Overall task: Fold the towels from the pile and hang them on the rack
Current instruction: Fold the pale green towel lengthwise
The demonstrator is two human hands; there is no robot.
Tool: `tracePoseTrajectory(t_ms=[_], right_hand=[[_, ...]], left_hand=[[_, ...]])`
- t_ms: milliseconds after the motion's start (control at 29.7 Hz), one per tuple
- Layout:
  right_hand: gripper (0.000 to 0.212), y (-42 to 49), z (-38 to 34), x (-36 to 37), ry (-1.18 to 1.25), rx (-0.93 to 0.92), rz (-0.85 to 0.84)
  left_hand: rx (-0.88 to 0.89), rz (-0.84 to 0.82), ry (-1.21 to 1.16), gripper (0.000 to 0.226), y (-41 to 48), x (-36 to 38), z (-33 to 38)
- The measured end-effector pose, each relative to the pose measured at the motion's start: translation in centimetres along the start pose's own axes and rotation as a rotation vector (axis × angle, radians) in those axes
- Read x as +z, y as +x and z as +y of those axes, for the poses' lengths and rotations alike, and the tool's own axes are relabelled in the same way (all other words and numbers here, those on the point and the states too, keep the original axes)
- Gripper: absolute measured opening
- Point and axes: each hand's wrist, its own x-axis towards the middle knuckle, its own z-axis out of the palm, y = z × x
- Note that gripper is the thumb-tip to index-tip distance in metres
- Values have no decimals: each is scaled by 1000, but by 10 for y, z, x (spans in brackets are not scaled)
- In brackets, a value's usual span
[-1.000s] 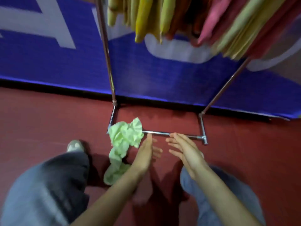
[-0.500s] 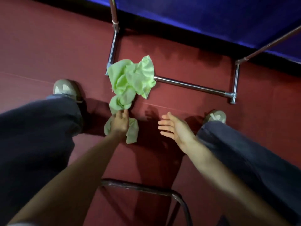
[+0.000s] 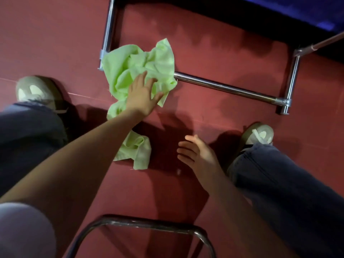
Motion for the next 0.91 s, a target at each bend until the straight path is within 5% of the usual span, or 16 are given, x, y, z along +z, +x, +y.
tracePoseTrajectory(t_ms=[303,404,506,674,910], right_hand=[[24,42,-9,-20,37,-82,-59],[24,45,-12,-21,30,-78,-48],[24,38,-15,-20,20,-64,-27],[23,2,-33,-18,65,-129,17],[15,-112,-83,1,14,-513,-46]], left_hand=[[-392,-79,-114,49,54,51,11],[-347,-71,-226,29,55,53,9],[-247,-29,-400,42,40,47,20],[-106,-61,-680,30,-12,8,45],[121,-249,-843,12,-90,-114,115]])
